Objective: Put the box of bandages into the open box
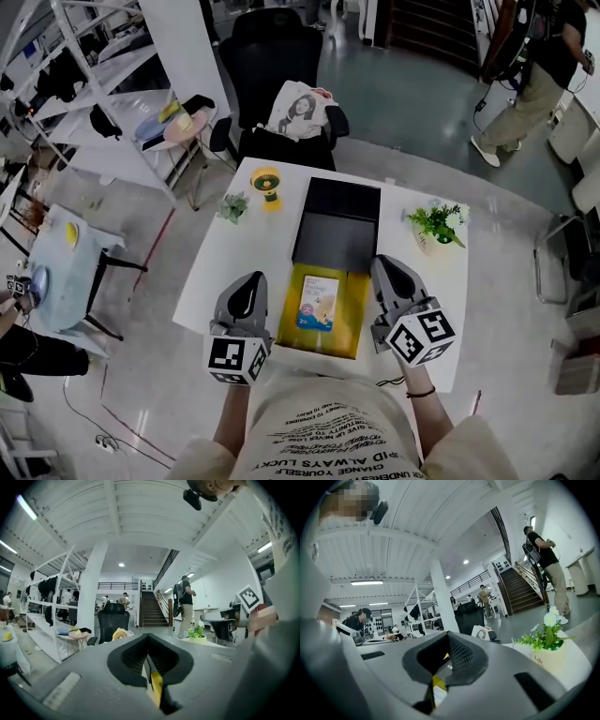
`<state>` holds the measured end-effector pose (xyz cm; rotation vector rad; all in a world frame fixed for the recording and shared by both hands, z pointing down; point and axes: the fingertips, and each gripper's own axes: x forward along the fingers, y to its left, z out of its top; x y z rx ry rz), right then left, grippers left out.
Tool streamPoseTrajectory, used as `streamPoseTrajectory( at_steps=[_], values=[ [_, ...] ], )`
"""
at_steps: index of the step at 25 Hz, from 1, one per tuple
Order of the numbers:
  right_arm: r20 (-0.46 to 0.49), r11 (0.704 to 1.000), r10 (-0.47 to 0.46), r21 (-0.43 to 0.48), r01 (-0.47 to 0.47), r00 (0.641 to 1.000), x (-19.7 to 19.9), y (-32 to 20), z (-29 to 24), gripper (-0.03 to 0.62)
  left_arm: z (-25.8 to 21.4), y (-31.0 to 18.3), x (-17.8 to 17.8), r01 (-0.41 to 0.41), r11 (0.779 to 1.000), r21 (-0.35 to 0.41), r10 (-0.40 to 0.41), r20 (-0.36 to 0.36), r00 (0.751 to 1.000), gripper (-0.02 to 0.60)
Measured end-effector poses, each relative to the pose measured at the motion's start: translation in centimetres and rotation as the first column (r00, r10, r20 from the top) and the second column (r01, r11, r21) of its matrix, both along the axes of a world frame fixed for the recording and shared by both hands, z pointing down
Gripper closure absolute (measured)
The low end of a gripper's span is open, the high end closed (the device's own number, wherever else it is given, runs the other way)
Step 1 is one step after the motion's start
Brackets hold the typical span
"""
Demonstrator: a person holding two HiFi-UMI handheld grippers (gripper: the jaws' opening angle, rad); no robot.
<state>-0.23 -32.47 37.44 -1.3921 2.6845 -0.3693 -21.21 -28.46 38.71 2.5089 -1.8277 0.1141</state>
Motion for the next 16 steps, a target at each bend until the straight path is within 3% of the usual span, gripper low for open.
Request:
streamPoseTrajectory(
  at_steps=[16],
  values=[
    [-0.032,0.999,0.045,-0.002,-0.045,0.998,1.2,-0.2,1.0,0.591,0.2,0.6,-0.7,0.033,0.999,0.012,-0.033,0.004,0.999,0.560]
  ],
)
